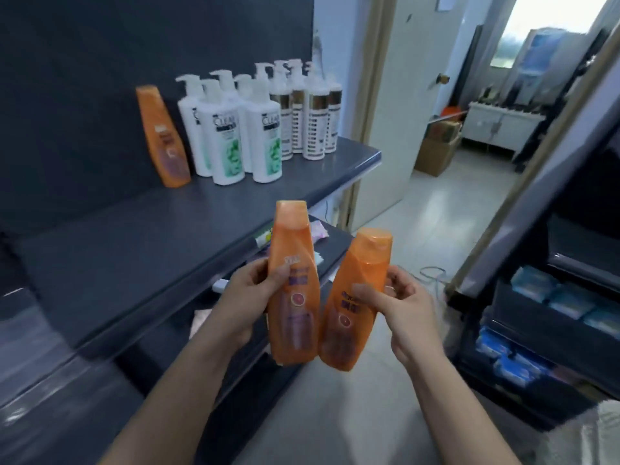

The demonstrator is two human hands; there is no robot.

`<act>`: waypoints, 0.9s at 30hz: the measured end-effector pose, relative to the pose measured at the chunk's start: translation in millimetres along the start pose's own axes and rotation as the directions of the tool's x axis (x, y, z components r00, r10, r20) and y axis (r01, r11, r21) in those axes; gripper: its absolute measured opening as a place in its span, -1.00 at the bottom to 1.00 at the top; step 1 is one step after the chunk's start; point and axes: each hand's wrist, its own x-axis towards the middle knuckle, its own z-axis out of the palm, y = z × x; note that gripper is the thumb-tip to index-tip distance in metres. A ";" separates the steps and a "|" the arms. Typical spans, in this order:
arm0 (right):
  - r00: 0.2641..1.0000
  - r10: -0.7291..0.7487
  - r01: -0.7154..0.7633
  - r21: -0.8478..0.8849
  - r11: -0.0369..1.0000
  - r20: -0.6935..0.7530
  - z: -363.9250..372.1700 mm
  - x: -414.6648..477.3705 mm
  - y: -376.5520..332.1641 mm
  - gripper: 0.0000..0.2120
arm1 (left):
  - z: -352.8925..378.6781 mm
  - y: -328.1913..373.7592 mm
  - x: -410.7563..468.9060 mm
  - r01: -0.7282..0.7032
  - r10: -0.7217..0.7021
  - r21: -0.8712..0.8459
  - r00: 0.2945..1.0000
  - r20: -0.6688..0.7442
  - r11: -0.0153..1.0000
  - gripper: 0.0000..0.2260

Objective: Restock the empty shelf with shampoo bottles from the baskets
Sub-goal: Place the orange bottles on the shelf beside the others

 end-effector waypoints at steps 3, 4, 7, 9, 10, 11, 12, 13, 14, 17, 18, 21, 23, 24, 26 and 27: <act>0.994 -0.039 0.041 -0.024 0.999 0.100 34.4 24.9 -8.0 -0.61 | -27.6 15.8 14.8 -0.038 0.037 -0.007 0.995 -0.093 0.999 -0.92; 0.991 -0.045 0.050 -0.035 0.998 0.129 44.2 34.0 -10.7 -0.60 | -35.2 20.6 20.5 -0.043 0.042 -0.006 0.992 -0.119 0.999 -0.92; 0.976 -0.072 0.092 -0.089 0.992 0.205 72.1 64.4 -19.0 -0.54 | -54.1 33.0 37.7 -0.052 0.051 -0.002 0.983 -0.175 0.999 -0.91; 0.961 -0.096 0.131 -0.122 0.984 0.260 89.4 86.8 -24.5 -0.54 | -64.7 39.2 51.4 -0.073 0.065 -0.031 0.975 -0.211 0.997 -0.86; 0.952 -0.101 0.141 -0.122 0.982 0.289 97.9 98.8 -27.4 -0.55 | -68.9 43.4 58.2 -0.086 0.074 -0.038 0.970 -0.232 0.996 -0.87; 0.943 -0.100 0.143 -0.113 0.983 0.318 106.3 110.4 -30.4 -0.57 | -73.0 47.4 65.2 -0.101 0.090 -0.031 0.962 -0.257 0.994 -0.88; 0.932 -0.100 0.144 -0.105 0.984 0.347 114.7 122.9 -33.0 -0.57 | -77.1 50.9 72.6 -0.120 0.112 -0.011 0.952 -0.284 0.993 -0.89; 0.921 -0.097 0.146 -0.104 0.984 0.377 123.0 135.0 -35.8 -0.57 | -81.3 54.2 79.9 -0.138 0.131 0.002 0.940 -0.316 0.990 -0.90; 0.908 -0.094 0.151 -0.109 0.983 0.409 131.0 147.2 -37.9 -0.57 | -85.3 57.9 86.9 -0.153 0.146 0.007 0.926 -0.348 0.988 -0.90; 0.861 -0.087 0.166 -0.116 0.979 0.502 155.2 182.3 -45.4 -0.60 | -95.5 71.7 106.3 -0.196 0.182 0.013 0.885 -0.429 0.981 -0.89; 0.841 -0.090 0.178 -0.117 0.977 0.533 163.0 193.0 -47.4 -0.60 | -98.0 76.2 111.4 -0.208 0.193 0.019 0.871 -0.452 0.978 -0.90; 0.778 -0.079 0.191 -0.115 0.975 0.624 184.3 215.4 -54.4 -0.56 | -104.2 88.1 124.9 -0.229 0.215 0.037 0.830 -0.515 0.973 -0.91; 0.732 -0.065 0.185 -0.106 0.977 0.678 197.8 226.9 -57.4 -0.51 | -111.1 93.8 130.8 -0.225 0.211 0.044 0.804 -0.556 0.973 -0.91; 0.714 -0.063 0.181 -0.097 0.979 0.698 204.7 232.1 -58.7 -0.48 | -115.4 96.3 133.2 -0.221 0.209 0.051 0.791 -0.575 0.974 -0.90; 0.684 -0.064 0.173 -0.077 0.982 0.726 219.8 241.2 -61.1 -0.41 | -126.1 101.3 137.6 -0.215 0.206 0.061 0.762 -0.614 0.975 -0.86; 0.672 -0.068 0.176 -0.070 0.982 0.737 226.9 244.4 -61.4 -0.41 | -131.7 103.1 139.9 -0.214 0.207 0.066 0.749 -0.630 0.975 -0.85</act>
